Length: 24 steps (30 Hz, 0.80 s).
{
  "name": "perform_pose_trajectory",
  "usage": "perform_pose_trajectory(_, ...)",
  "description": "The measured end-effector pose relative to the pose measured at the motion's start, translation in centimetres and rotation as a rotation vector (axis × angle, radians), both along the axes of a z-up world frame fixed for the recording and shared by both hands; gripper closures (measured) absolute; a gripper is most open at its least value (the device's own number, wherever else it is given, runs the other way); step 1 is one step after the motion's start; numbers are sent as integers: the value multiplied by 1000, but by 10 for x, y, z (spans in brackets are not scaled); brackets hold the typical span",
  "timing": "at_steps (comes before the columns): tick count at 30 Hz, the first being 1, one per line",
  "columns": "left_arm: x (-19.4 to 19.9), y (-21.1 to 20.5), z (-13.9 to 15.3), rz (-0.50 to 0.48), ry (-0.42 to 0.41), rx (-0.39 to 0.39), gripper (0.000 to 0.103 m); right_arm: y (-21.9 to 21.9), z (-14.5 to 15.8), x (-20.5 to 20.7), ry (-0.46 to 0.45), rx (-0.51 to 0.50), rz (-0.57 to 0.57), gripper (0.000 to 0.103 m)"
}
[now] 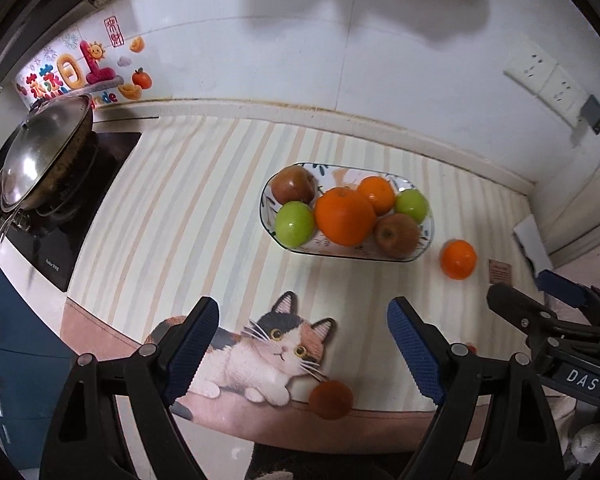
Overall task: Organize fruits
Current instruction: 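Withdraw both tools from the plate toward the loose fruit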
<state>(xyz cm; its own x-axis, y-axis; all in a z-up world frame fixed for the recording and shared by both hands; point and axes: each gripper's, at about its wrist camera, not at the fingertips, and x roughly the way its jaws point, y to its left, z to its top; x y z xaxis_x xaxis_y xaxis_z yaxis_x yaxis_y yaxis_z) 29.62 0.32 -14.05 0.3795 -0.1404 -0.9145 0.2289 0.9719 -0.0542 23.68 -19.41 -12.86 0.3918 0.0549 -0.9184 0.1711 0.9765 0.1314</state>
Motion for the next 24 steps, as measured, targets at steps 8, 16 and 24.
perform_pose_trajectory(8, -28, 0, 34, -8, -67, -25, 17, 8, 41, -30, -72, -4, 22, 8)
perform_pose_trajectory(16, -46, -1, 49, -23, -101, -24, 17, 15, 70, -50, -124, -13, 35, 8)
perform_pose_trajectory(24, -48, -2, 40, -23, -73, -26, 17, 8, 66, -53, -108, 6, 19, 8)
